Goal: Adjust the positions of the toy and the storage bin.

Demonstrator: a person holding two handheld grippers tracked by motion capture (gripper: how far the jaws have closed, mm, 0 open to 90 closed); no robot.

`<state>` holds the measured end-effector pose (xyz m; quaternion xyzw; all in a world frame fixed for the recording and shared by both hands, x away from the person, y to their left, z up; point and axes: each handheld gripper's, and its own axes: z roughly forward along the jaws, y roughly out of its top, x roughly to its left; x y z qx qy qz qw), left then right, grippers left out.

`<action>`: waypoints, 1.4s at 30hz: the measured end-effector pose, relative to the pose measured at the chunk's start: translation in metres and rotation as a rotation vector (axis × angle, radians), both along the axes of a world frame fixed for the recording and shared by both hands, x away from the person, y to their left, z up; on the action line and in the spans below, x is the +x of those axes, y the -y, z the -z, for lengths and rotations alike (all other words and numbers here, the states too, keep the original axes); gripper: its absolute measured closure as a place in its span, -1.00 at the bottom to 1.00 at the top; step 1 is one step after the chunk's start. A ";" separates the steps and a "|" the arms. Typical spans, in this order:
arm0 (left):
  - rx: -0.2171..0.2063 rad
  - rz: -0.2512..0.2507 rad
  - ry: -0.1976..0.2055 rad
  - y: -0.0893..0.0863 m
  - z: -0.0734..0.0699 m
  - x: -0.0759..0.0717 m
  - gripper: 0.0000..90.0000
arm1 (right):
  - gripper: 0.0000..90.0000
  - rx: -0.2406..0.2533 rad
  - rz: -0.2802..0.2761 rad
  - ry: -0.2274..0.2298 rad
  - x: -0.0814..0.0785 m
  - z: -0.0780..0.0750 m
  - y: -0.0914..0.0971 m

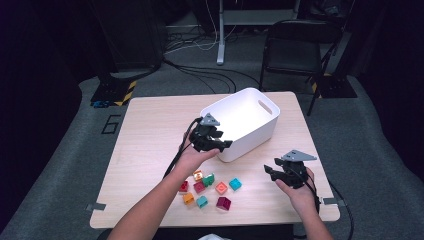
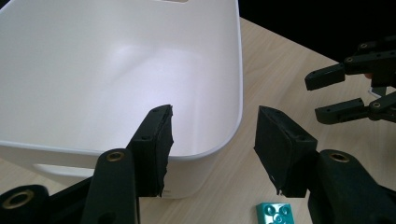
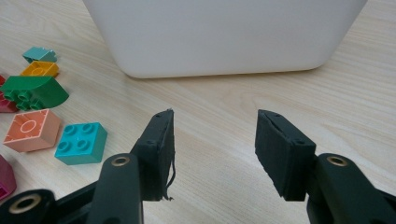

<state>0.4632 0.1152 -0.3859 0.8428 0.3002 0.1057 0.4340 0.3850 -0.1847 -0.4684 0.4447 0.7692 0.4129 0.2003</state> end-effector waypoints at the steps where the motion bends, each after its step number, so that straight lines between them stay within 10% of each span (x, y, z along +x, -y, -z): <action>1: 0.000 0.000 0.000 0.000 0.000 0.000 0.04 | 0.04 0.000 -0.001 0.001 0.000 0.000 0.000; 29: 0.025 -0.031 0.014 -0.055 -0.005 -0.001 0.03 | 0.01 -0.005 0.000 0.001 0.003 0.002 -0.003; 42: 0.049 -0.017 0.032 -0.039 0.003 -0.012 0.11 | 0.01 -0.007 -0.009 -0.005 0.005 0.004 -0.006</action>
